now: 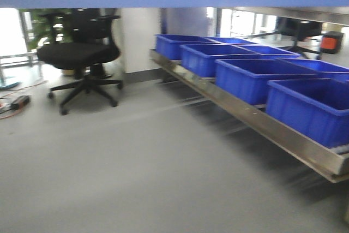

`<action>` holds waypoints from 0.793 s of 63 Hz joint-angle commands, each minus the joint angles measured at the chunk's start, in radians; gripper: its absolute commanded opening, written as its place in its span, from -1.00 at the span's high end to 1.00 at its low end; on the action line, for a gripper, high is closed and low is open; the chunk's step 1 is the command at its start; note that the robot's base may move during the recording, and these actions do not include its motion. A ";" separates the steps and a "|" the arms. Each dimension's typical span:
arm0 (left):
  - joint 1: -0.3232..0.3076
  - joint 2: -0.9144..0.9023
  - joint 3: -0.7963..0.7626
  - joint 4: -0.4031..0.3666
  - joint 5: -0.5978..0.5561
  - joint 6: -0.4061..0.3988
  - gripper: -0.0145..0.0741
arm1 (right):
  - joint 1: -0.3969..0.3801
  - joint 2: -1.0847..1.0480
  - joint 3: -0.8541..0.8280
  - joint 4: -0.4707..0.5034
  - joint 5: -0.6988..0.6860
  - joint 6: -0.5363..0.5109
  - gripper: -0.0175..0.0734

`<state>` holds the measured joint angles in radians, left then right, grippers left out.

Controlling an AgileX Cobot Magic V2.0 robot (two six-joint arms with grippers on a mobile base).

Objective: Grab blue tray and place on right shelf
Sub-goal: 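Drive up to the metal shelf rack, tray raised above the shelf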

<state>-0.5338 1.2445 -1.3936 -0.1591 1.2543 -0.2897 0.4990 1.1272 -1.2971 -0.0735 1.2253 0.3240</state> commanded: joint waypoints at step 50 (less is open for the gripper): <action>-0.009 -0.027 -0.033 -0.011 0.084 0.030 0.78 | 0.002 -0.021 -0.033 -0.044 -0.031 -0.043 0.49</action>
<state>-0.5338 1.2445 -1.3936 -0.1591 1.2543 -0.2897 0.4990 1.1272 -1.2971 -0.0757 1.2253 0.3240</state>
